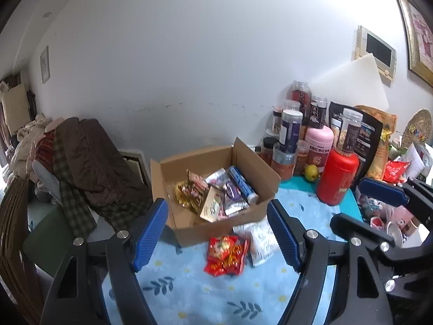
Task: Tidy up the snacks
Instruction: 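Withdraw both tools from the box back over the remaining snacks, then grasp the red snack packet with the left tool while the right tool grasps the white bread-print bag, then lift the red packet and white bag over the cardboard box with both tools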
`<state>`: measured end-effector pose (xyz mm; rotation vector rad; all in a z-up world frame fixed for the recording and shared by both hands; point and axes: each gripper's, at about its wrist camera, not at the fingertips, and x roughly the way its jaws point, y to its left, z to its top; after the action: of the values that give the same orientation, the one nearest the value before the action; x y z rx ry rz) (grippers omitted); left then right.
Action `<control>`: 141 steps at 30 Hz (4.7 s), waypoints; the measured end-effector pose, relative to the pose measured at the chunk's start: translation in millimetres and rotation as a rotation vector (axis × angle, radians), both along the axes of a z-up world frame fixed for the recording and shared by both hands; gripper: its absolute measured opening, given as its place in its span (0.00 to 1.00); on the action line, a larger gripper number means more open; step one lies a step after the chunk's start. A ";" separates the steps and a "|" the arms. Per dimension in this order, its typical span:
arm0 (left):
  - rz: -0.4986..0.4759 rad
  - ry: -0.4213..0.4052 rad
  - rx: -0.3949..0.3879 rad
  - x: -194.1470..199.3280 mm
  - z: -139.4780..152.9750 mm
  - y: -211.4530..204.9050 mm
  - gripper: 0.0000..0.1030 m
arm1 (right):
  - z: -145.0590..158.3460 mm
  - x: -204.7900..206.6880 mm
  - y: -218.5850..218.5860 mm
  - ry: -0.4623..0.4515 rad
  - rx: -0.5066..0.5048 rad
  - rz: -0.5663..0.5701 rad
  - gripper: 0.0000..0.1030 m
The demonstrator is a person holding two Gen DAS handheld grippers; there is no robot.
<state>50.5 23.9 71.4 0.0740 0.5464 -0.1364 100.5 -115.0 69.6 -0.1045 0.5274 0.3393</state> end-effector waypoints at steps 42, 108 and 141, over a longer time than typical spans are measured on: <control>0.005 0.331 -0.098 93.1 -149.4 15.4 0.73 | -159.4 89.1 -11.7 0.371 0.048 -0.002 0.58; -0.021 0.449 -0.163 78.4 -202.9 53.7 0.32 | -211.3 143.8 8.5 0.512 -0.044 0.018 0.51; -0.172 0.370 -0.187 0.4 -153.9 11.0 0.31 | -170.2 17.0 -9.0 0.441 0.035 0.058 0.50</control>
<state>50.9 34.8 -82.5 -0.0887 0.8941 -0.3732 117.4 -123.9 -100.7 -0.0095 0.9554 0.4313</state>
